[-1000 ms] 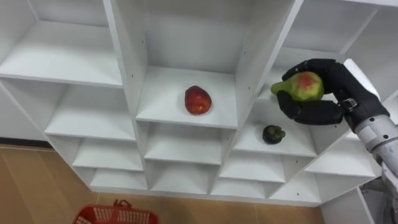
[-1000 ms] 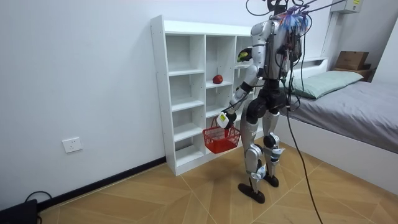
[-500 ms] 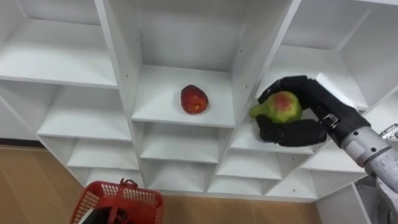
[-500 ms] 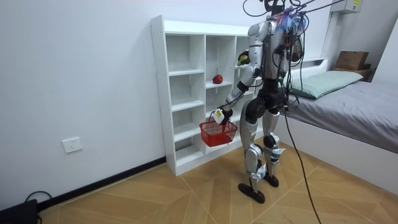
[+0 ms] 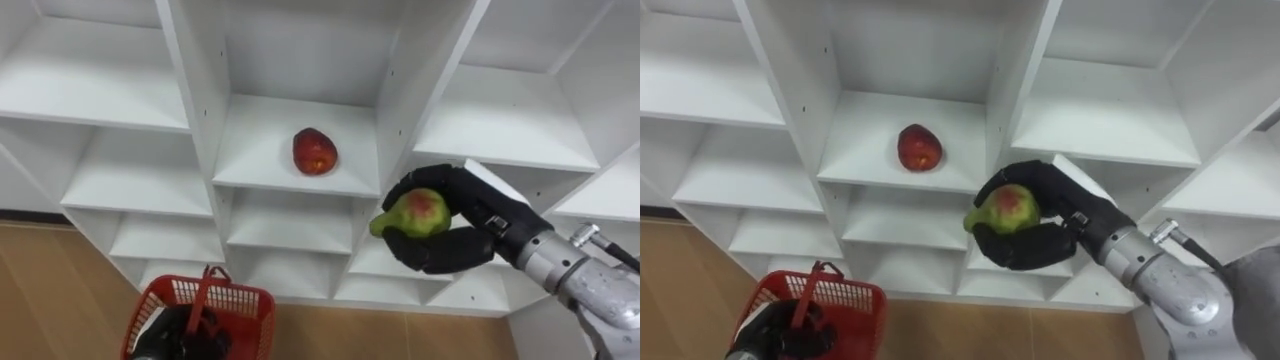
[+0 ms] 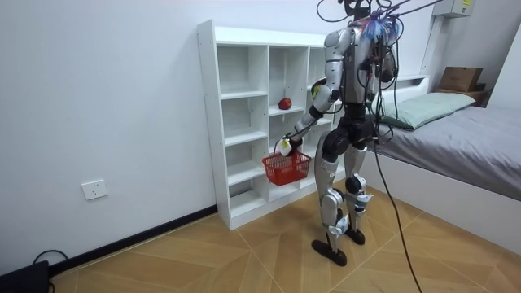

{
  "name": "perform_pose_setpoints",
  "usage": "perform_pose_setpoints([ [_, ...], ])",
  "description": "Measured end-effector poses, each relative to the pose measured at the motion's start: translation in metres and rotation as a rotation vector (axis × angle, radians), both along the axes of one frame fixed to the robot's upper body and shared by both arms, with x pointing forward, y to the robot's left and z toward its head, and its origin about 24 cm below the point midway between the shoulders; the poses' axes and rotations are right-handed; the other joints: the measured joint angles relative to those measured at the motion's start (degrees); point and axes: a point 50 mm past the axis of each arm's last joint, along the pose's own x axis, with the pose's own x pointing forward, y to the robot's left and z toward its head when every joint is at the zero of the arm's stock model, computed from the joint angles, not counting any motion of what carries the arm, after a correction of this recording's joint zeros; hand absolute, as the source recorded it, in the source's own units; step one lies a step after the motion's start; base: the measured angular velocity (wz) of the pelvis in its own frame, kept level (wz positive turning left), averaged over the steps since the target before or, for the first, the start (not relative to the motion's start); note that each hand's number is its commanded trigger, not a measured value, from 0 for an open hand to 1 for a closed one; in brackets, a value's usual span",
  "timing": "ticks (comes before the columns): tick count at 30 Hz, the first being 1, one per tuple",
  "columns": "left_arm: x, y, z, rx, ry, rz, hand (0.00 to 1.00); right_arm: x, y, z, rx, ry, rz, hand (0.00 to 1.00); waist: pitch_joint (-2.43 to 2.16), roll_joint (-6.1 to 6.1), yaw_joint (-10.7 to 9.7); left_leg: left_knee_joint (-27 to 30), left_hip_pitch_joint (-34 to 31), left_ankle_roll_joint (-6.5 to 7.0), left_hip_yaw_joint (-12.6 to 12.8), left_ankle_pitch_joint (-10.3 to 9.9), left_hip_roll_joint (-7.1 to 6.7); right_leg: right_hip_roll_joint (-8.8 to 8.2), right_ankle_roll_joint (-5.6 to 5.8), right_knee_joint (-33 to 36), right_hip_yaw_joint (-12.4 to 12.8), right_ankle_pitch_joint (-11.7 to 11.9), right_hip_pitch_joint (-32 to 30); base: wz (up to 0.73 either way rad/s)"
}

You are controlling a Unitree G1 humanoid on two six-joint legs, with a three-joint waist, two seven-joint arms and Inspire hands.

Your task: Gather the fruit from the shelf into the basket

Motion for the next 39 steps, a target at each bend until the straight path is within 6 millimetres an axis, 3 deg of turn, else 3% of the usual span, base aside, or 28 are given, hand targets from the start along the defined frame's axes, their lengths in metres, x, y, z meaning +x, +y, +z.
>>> perform_pose_setpoints([
  [5,0.018,-0.013,0.007,-0.023,-0.048,-0.050,1.00,0.002,0.010,-0.005,0.018,0.013,0.021,1.00,0.62,0.91,1.0,0.5,-1.0,0.00,-0.1,0.0,-0.05,0.01,-0.02,0.1,0.0,0.0,-0.6,0.01],
  [11,0.028,-0.030,0.010,-0.063,-0.075,-0.116,1.00,0.006,0.018,-0.007,0.021,0.015,0.038,1.00,0.58,1.29,1.2,1.1,-3.1,-0.03,0.0,0.0,-0.08,0.00,-0.28,0.1,-0.3,0.4,-2.6,0.01],
  [16,0.035,-0.040,0.016,-0.096,-0.113,-0.159,1.00,0.020,0.022,-0.002,0.043,-0.043,-0.001,1.00,0.55,2.00,1.4,1.9,-4.6,0.01,0.0,0.1,-0.07,-0.19,-0.30,0.9,-0.4,0.4,-4.3,-0.01],
  [23,0.045,-0.049,0.029,-0.147,-0.182,-0.241,1.00,0.024,0.029,-0.020,0.069,0.020,-0.021,1.00,0.24,3.27,1.3,2.8,-6.4,0.04,0.1,0.1,0.01,-0.35,-0.31,2.0,-0.7,0.4,-6.2,0.00],
  [34,0.050,-0.065,0.037,-0.232,-0.210,-0.360,1.00,0.036,0.031,-0.023,0.083,0.021,-0.045,1.00,0.32,3.58,0.4,4.8,-9.5,0.25,-1.0,0.2,0.17,-0.87,-0.45,3.0,-1.5,0.5,-8.4,0.04],
  [39,0.055,-0.070,0.045,-0.252,-0.249,-0.400,1.00,0.037,0.031,-0.023,0.083,0.017,-0.052,1.00,0.62,4.08,0.4,4.9,-10.0,0.35,-1.1,0.2,0.09,-0.83,-0.46,3.5,-1.5,0.5,-8.9,0.01],
])
